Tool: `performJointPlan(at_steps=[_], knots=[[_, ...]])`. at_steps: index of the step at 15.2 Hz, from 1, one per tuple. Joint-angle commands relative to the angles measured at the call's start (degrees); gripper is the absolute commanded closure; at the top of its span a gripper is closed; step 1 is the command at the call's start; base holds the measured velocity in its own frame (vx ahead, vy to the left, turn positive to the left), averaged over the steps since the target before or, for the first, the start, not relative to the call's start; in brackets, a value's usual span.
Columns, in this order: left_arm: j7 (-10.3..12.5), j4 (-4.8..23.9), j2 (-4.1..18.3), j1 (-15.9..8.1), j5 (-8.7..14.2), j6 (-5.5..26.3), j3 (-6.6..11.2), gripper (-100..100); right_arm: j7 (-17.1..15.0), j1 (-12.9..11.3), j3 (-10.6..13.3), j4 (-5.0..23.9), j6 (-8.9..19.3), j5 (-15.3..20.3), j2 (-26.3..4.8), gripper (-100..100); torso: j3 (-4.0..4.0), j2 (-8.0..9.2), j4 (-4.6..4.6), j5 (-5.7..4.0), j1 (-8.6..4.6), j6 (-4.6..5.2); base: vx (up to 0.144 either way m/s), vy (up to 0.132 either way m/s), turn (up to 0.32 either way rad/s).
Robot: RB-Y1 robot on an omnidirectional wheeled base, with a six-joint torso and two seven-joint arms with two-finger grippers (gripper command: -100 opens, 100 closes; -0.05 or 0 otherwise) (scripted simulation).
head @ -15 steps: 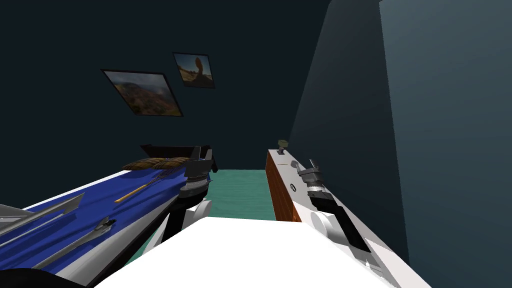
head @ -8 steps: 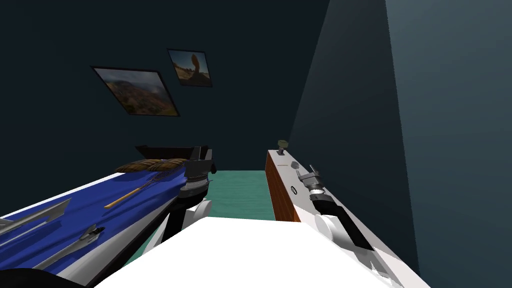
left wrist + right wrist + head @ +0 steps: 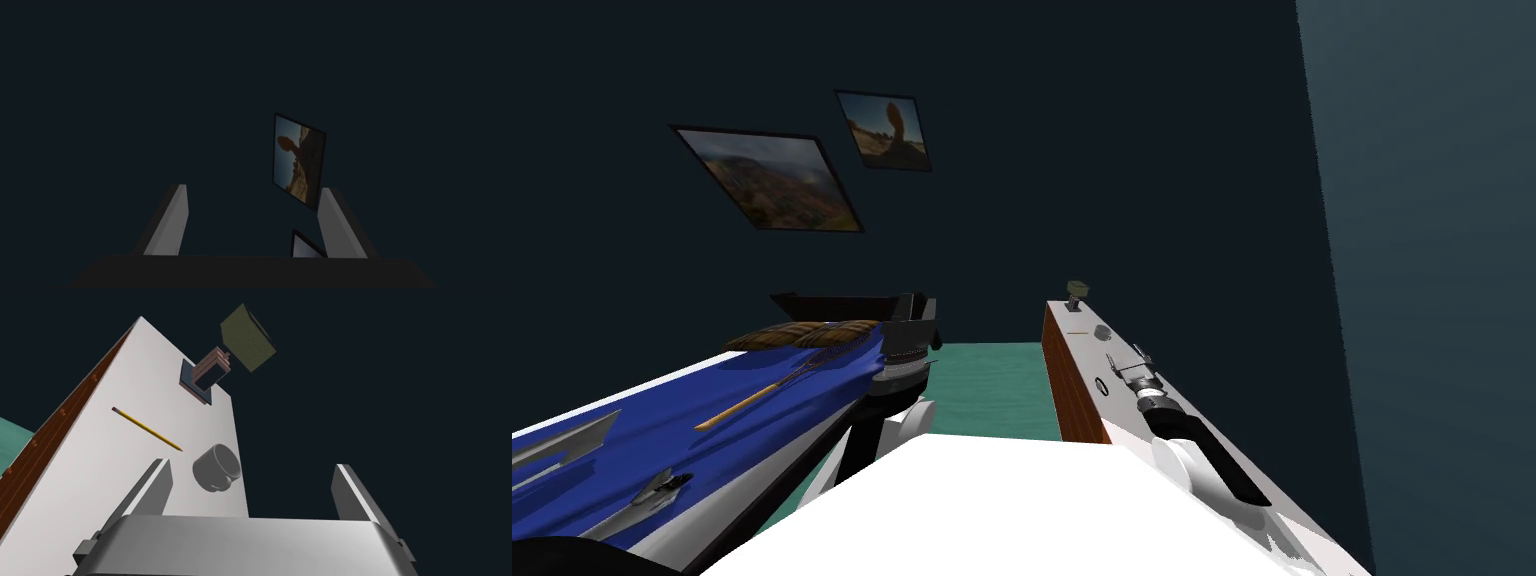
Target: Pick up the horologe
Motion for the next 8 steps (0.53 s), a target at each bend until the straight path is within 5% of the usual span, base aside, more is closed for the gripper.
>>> performJointPlan(at_steps=[1, 8], knots=[[0.0, 0.0, 0.0, 0.0, 0.0, 0.0, 0.0, 0, -1.8, 0.5, -0.6, 0.4, 2.8, -1.4, 0.0, -100, 0.0, 0.0, 0.0, 0.0, 0.0, 0.0, 0.073, -0.014, -0.017], [0.0, 0.0, 0.0, 0.0, 0.0, 0.0, 0.0, 0, -7.8, 1.9, -2.4, 3.4, 9.4, -6.2, -0.3, -100, -0.01, -0.01, 0.0, 0.0, 0.01, 0.0, 0.065, -0.006, -0.017]])
